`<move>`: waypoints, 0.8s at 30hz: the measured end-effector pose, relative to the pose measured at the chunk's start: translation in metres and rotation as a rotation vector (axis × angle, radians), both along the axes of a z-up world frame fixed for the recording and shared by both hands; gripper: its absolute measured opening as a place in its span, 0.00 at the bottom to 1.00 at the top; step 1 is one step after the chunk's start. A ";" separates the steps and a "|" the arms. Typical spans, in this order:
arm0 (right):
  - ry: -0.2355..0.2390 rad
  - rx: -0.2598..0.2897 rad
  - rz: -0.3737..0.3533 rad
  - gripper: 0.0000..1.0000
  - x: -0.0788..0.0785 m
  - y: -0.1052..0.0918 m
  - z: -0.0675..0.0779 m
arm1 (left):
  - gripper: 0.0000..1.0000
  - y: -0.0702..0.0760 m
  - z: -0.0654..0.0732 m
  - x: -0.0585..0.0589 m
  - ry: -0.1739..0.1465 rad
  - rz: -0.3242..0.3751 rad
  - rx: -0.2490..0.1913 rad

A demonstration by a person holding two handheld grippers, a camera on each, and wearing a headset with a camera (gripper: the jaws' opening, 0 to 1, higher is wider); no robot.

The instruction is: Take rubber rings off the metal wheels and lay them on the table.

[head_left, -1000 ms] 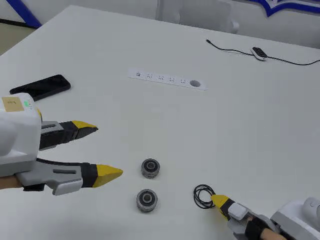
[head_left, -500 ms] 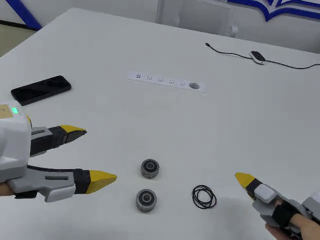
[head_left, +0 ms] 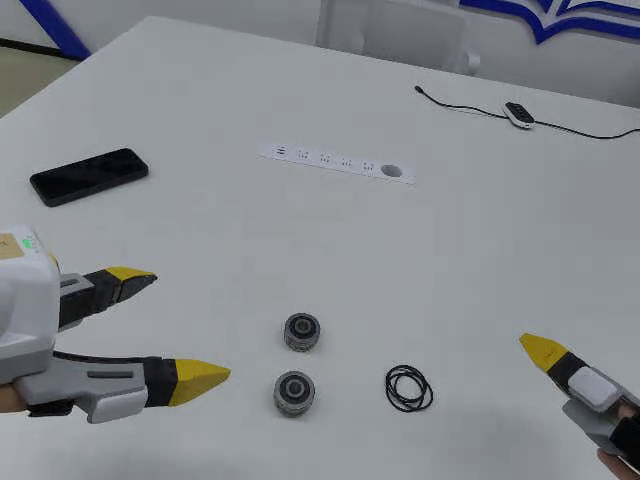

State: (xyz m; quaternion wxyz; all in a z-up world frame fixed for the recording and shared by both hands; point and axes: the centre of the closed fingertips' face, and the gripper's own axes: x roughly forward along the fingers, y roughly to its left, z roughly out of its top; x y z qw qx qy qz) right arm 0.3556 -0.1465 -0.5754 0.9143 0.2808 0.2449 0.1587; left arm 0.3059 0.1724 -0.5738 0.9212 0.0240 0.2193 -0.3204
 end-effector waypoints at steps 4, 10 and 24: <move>-0.019 -0.096 0.126 0.33 -0.008 0.009 -0.001 | 0.85 -0.004 -0.011 -0.006 0.029 -0.007 0.013; -0.102 -0.171 0.261 0.42 -0.010 0.030 0.010 | 0.85 -0.011 -0.012 -0.003 -0.025 -0.006 0.035; -0.168 -0.366 0.501 0.50 -0.007 0.066 0.006 | 0.88 -0.012 -0.016 0.000 -0.045 -0.026 0.046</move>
